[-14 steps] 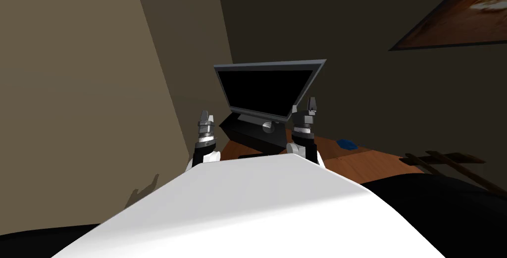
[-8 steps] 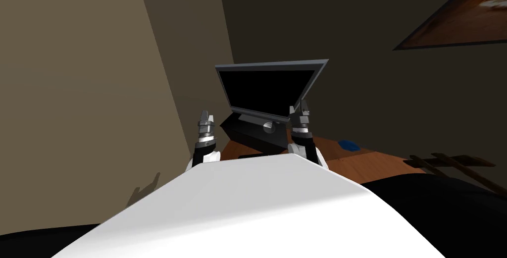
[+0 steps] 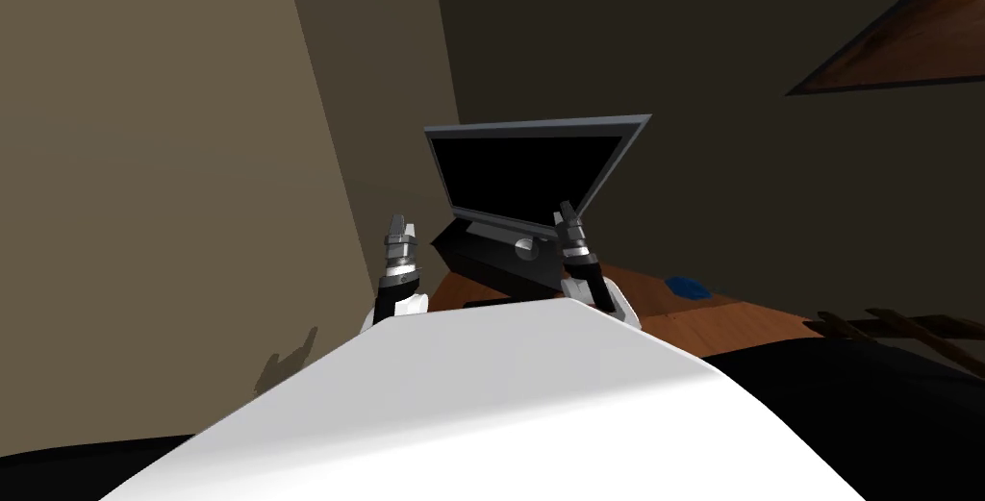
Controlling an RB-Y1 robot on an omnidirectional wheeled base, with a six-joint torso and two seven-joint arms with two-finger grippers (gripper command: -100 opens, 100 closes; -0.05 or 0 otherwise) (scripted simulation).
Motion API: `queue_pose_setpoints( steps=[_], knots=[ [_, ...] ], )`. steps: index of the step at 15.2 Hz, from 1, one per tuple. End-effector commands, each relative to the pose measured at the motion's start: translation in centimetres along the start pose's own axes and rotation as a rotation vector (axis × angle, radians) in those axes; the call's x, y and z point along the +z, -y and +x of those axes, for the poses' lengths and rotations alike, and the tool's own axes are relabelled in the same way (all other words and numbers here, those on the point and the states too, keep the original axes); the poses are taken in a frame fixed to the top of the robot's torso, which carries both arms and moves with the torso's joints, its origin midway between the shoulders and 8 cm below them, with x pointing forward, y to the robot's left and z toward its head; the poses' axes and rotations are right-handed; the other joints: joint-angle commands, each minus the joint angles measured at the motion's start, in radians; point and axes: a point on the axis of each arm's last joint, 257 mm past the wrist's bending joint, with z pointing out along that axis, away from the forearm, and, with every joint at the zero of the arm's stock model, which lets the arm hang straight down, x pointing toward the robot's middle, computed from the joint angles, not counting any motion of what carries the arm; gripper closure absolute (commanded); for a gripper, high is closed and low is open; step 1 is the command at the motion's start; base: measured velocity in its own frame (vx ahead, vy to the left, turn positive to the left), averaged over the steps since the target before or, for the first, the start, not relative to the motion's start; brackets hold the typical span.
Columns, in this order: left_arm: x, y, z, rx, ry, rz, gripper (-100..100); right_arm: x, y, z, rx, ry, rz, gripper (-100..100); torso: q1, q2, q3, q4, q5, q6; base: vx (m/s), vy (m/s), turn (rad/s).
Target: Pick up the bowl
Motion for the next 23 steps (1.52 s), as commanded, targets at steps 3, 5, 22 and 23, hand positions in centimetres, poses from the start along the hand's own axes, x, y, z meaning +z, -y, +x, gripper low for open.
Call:
queue_pose_setpoints(
  steps=[3,5,22,23],
  knots=[
    [0.0,0.0,0.0,0.000,0.000,0.000,0,-0.4,3.6,1.6,-0.120,-0.090,0.066,-100,0.001,0.000,0.000,0.000,0.000,0.000,0.017,0.048,0.063],
    [0.0,0.0,0.0,0.000,0.000,0.000,0,-0.8,5.6,2.2,-0.176,-0.130,0.102,-100,0.001,0.000,0.000,0.000,0.000,0.000,0.024,0.050,0.070],
    [0.0,0.0,0.0,0.000,0.000,0.000,0,-6.2,21.4,3.7,-0.636,-0.430,0.372,-100,0.002,0.000,0.000,0.000,0.000,0.000,0.020,0.058,0.069],
    [0.0,0.0,0.0,0.000,0.000,0.000,0,-6.4,21.6,3.6,-0.636,-0.432,0.378,-100,0.002,0.000,0.000,0.000,0.000,0.000,0.021,0.052,0.021]
  ],
)
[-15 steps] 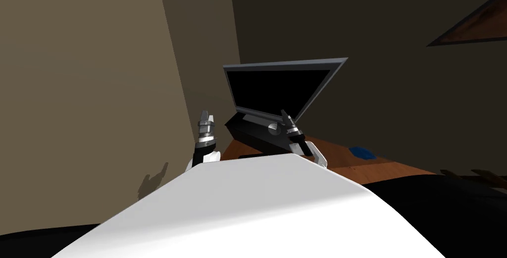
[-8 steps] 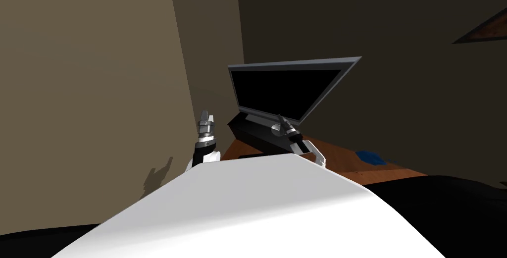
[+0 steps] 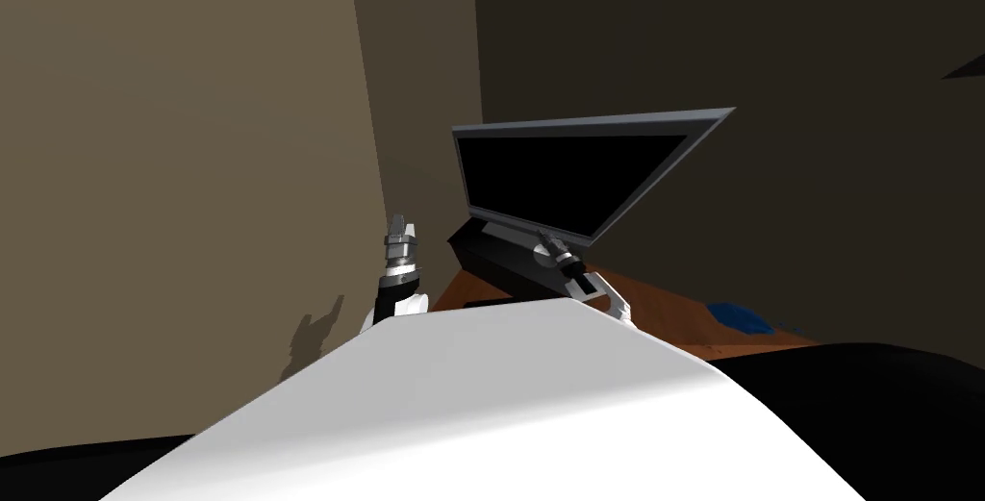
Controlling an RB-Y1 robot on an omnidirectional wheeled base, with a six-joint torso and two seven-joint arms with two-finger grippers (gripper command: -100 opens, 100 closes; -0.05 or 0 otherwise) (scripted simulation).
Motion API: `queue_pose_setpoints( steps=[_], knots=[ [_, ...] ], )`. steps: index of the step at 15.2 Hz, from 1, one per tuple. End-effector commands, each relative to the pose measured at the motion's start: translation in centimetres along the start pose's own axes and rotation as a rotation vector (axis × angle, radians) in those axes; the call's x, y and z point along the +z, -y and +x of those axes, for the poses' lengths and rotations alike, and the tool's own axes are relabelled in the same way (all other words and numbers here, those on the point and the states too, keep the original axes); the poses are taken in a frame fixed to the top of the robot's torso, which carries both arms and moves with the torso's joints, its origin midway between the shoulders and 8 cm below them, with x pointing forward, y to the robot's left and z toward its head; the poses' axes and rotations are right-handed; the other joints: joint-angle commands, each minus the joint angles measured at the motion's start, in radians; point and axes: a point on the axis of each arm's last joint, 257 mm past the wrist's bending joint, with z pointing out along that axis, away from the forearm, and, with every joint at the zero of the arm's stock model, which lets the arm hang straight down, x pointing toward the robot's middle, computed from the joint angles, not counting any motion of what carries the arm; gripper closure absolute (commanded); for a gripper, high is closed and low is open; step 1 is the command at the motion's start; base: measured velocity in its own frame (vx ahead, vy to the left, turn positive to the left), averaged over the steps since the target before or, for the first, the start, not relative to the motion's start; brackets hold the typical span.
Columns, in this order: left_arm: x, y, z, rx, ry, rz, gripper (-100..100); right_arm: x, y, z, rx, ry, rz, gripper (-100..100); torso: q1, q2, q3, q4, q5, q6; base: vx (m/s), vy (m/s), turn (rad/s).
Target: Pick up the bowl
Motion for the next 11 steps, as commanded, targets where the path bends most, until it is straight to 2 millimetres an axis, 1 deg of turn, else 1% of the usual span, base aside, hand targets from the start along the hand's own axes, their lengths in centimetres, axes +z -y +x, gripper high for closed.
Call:
queue_pose_setpoints(
  steps=[1,2,3,4,5,6,7,8,10,11],
  knots=[
    [0.0,0.0,0.0,0.000,0.000,0.000,0,0.3,1.9,1.0,-0.085,-0.043,0.031,-100,0.000,0.000,0.000,0.000,0.000,0.000,0.020,0.058,0.048],
    [0.0,0.0,0.0,0.000,0.000,0.000,0,0.0,2.8,1.6,-0.084,-0.055,0.048,-100,0.000,0.000,0.000,0.000,0.000,0.000,0.022,0.058,0.067],
    [0.0,0.0,0.0,0.000,0.000,0.000,0,0.2,3.9,2.3,-0.158,-0.086,0.066,-100,0.000,0.000,0.000,0.000,0.000,0.000,0.025,0.067,0.120],
    [0.0,0.0,0.0,0.000,0.000,0.000,0,-0.2,5.0,3.0,-0.156,-0.103,0.087,-100,0.000,0.000,0.000,0.000,0.000,-0.001,0.023,0.066,0.096],
    [0.0,0.0,0.0,0.000,0.000,0.000,0,-0.2,6.2,3.7,-0.230,-0.136,0.106,-100,0.000,0.000,0.000,0.000,0.000,0.000,0.032,0.069,0.090],
    [0.0,0.0,0.0,0.000,0.000,0.000,0,-0.6,7.2,4.3,-0.229,-0.151,0.125,-100,0.001,-0.001,0.000,0.000,0.000,-0.001,0.031,0.072,0.076],
    [0.0,0.0,0.0,0.000,0.000,0.000,0,-0.6,7.4,4.5,-0.228,-0.154,0.128,-100,0.001,-0.001,0.000,0.000,0.000,0.000,0.020,0.053,0.020],
    [0.0,0.0,0.0,0.000,0.000,0.000,0,-0.8,8.9,5.2,-0.302,-0.191,0.151,-100,0.000,0.000,0.000,0.000,0.000,0.000,0.018,0.064,0.066],
    [0.0,0.0,0.0,0.000,0.000,0.000,0,-1.1,9.6,5.7,-0.301,-0.204,0.165,-100,0.000,0.000,0.000,0.000,0.000,0.000,0.020,0.050,0.052],
    [0.0,0.0,0.0,0.000,0.000,0.000,0,-1.3,11.0,6.2,-0.375,-0.239,0.185,-100,0.000,0.000,0.000,0.000,0.000,0.000,0.021,0.047,0.068]
  ],
)
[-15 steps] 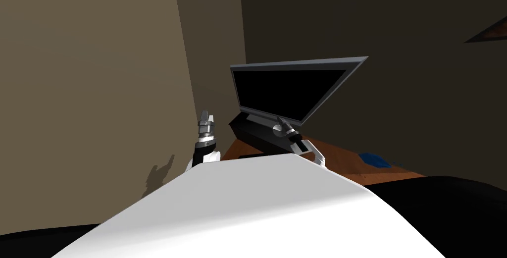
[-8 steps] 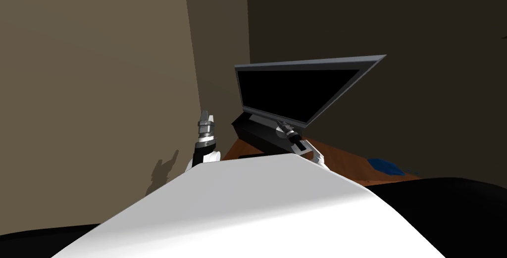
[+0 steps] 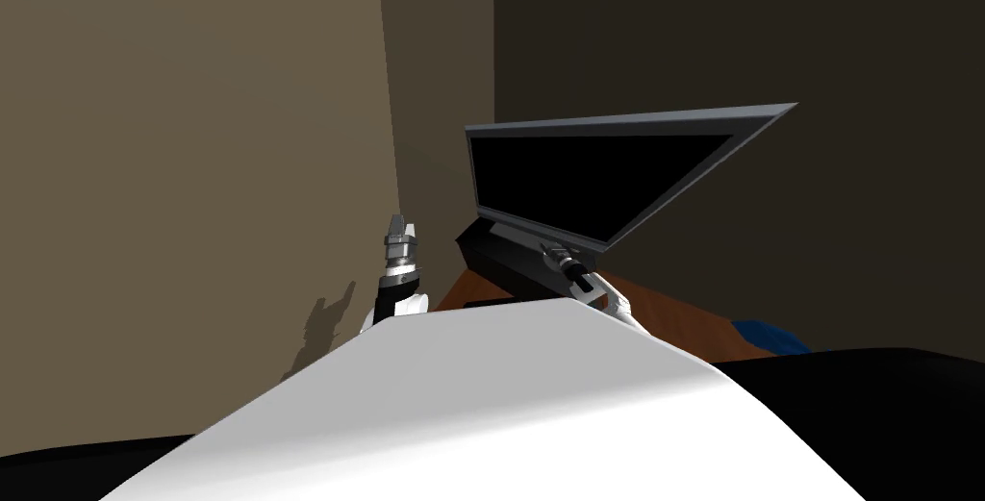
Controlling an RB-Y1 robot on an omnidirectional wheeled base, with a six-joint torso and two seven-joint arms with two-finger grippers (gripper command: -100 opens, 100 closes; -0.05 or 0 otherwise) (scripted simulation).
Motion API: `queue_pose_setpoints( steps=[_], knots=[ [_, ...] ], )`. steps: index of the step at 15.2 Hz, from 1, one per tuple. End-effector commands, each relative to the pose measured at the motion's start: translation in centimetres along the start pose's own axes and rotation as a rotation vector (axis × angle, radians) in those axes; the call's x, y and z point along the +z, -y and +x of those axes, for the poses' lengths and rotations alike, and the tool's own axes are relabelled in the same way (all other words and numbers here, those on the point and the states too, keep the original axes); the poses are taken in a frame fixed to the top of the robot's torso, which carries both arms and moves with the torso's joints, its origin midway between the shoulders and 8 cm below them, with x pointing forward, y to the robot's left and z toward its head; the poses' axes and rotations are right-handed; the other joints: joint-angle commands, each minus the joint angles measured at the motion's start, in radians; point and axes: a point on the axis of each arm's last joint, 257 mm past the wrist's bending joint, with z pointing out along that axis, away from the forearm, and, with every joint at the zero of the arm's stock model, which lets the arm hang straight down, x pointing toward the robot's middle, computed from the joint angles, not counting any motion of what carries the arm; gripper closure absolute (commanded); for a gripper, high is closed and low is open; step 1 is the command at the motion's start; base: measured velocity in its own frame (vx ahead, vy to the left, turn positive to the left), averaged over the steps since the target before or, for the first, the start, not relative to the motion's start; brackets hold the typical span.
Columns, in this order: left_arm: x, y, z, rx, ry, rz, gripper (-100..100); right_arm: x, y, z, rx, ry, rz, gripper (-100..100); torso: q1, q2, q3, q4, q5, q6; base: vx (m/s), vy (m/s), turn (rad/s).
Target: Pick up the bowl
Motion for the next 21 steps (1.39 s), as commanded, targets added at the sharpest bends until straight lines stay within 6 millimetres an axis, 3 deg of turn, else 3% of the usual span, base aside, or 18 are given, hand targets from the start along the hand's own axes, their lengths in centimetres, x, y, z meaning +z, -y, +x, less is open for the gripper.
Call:
queue_pose_setpoints(
  steps=[1,3,13,21],
  knots=[
    [0.0,0.0,0.0,0.000,0.000,0.000,0,0.1,1.6,1.3,-0.055,-0.035,0.026,-100,0.000,0.000,0.000,0.000,0.000,0.000,0.024,0.053,0.079],
    [0.0,0.0,0.0,0.000,0.000,0.000,0,-0.1,2.0,1.8,-0.054,-0.046,0.034,-100,-0.001,0.000,0.000,0.000,0.000,0.000,0.014,0.026,0.015],
    [0.0,0.0,0.0,0.000,0.000,0.000,0,-0.9,8.8,7.6,-0.338,-0.233,0.145,-100,0.000,0.000,0.000,0.000,0.000,0.000,0.023,0.043,0.059],
    [0.0,0.0,0.0,0.000,0.000,0.000,0,-3.4,14.5,12.2,-0.530,-0.402,0.222,-100,0.000,0.000,0.000,0.000,0.000,0.000,0.032,0.050,0.068]
  ],
)
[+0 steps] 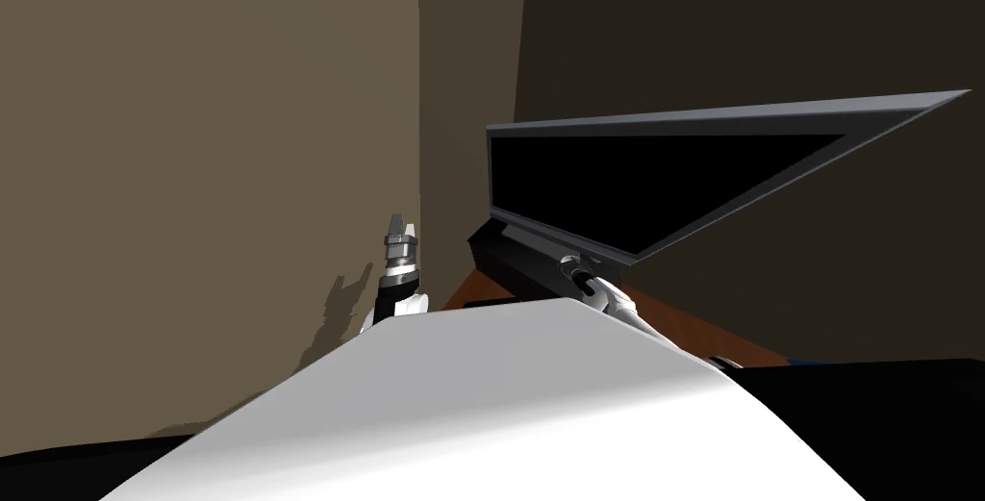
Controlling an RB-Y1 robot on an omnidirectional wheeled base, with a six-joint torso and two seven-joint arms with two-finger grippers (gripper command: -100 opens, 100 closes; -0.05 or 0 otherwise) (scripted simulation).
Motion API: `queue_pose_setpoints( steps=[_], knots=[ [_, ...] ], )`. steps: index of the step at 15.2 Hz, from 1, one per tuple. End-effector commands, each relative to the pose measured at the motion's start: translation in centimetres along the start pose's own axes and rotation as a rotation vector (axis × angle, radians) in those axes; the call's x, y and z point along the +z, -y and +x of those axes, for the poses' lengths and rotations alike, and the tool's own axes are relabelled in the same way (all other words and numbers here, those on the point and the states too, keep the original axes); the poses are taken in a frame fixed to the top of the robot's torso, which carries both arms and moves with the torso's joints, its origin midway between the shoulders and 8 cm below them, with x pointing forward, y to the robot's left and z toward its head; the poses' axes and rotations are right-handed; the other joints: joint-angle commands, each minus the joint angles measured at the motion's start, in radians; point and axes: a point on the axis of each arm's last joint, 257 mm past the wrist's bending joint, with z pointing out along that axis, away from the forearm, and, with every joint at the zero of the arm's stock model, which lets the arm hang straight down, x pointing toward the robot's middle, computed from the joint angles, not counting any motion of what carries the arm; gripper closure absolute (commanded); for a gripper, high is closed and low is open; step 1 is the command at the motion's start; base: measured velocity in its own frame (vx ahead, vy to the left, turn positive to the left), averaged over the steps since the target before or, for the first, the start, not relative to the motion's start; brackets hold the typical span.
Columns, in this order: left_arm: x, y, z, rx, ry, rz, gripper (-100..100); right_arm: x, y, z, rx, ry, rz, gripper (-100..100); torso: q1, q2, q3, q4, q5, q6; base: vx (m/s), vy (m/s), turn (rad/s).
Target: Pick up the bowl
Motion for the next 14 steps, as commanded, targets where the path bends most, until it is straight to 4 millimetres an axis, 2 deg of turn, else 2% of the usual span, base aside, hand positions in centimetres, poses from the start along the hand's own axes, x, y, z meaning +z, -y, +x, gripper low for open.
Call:
queue_pose_setpoints(
  steps=[1,2,4,6,7,8,13,14],
  knots=[
    [0.0,0.0,0.0,0.000,0.000,0.000,0,-0.1,0.6,1.4,-0.025,-0.030,0.010,-100,0.000,0.000,0.000,0.000,0.000,0.000,0.017,0.029,0.029],
    [0.0,0.0,0.0,0.000,0.000,0.000,0,0.0,1.2,2.7,-0.086,-0.065,0.023,-100,-0.001,0.001,0.000,0.000,0.000,0.000,0.020,0.035,0.055],
    [0.0,0.0,0.0,0.000,0.000,0.000,0,-0.1,1.4,3.4,-0.086,-0.080,0.026,-100,0.000,0.001,0.000,0.000,0.000,0.000,0.023,0.030,0.042],
    [0.0,0.0,0.0,0.000,0.000,0.000,0,-0.2,2.2,5.3,-0.144,-0.128,0.040,-100,-0.001,0.000,0.000,0.000,0.000,0.000,0.031,0.030,0.060],
    [0.0,0.0,0.0,0.000,0.000,0.000,0,-0.2,2.2,5.3,-0.144,-0.128,0.040,-100,-0.001,0.000,0.000,0.000,0.000,0.000,0.018,0.023,0.023],
    [0.0,0.0,0.0,0.000,0.000,0.000,0,-0.3,2.8,6.7,-0.199,-0.166,0.050,-100,-0.001,0.001,0.000,0.000,0.000,0.000,0.020,0.029,0.058],
    [0.0,0.0,0.0,0.000,0.000,0.000,0,-1.1,4.2,10.5,-0.299,-0.262,0.066,-100,-0.001,0.000,0.000,0.000,0.000,0.000,0.032,0.032,0.062],
    [0.0,0.0,0.0,0.000,0.000,0.000,0,-1.5,4.7,12.0,-0.343,-0.300,0.069,-100,-0.001,0.000,0.000,0.000,0.000,0.000,0.034,0.025,0.053]
  ],
)
